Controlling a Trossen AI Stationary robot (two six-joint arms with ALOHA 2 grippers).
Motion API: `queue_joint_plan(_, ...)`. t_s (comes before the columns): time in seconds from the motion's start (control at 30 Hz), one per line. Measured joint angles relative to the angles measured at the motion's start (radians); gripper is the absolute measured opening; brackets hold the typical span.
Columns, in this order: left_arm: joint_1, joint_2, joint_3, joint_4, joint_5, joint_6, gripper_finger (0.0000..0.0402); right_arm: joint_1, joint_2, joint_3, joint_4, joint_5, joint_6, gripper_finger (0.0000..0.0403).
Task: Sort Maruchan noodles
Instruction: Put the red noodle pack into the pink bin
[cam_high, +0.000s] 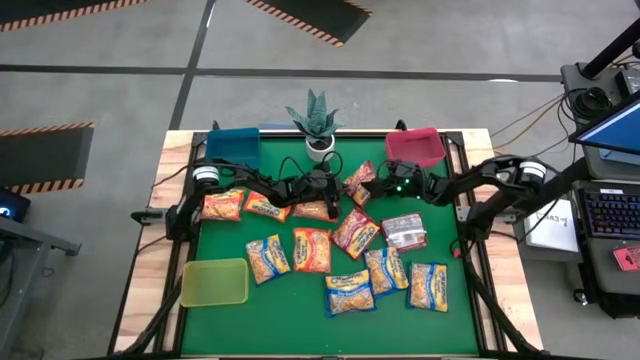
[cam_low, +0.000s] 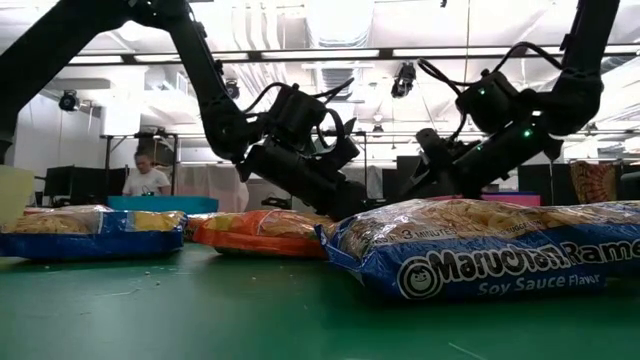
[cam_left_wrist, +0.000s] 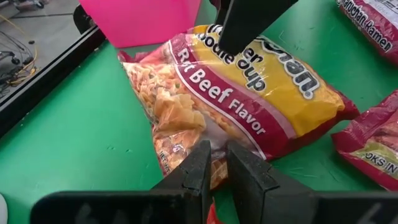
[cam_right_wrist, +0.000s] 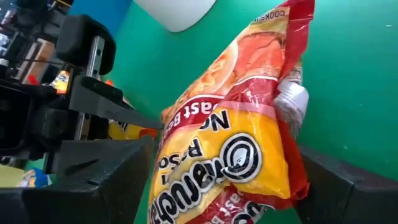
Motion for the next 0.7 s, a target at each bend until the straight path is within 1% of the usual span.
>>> queue_joint_plan(0.1, 0.0, 0.0, 0.0, 0.0, 0.0, -0.001, 0.0036, 0.0, 0.023, 0.0, 0.037, 0.0, -0.002, 0.0262)
queue_joint_plan(0.23, 0.0, 0.0, -0.001, -0.001, 0.0, -0.007, 0.0036, 0.0, 0.035, 0.0, 0.061, -0.001, -0.013, 0.0188)
queue_joint_plan(0.37, -0.001, 0.0, -0.001, -0.001, 0.0, -0.014, 0.0036, 0.0, 0.032, 0.0, 0.062, -0.002, -0.028, 0.0115)
queue_joint_plan(0.5, -0.005, -0.02, -0.004, -0.024, 0.0, -0.017, 0.0036, 0.003, 0.021, 0.0, 0.063, -0.003, -0.053, 0.0052)
queue_joint_plan(0.6, -0.009, -0.065, -0.007, -0.07, 0.0, -0.004, 0.0036, 0.012, 0.0, 0.0, 0.063, -0.006, -0.072, 0.0017)
queue_joint_plan(0.7, -0.01, -0.136, -0.013, -0.121, 0.0, 0.008, 0.0036, 0.029, -0.035, 0.0, 0.062, -0.006, -0.083, 0.001)
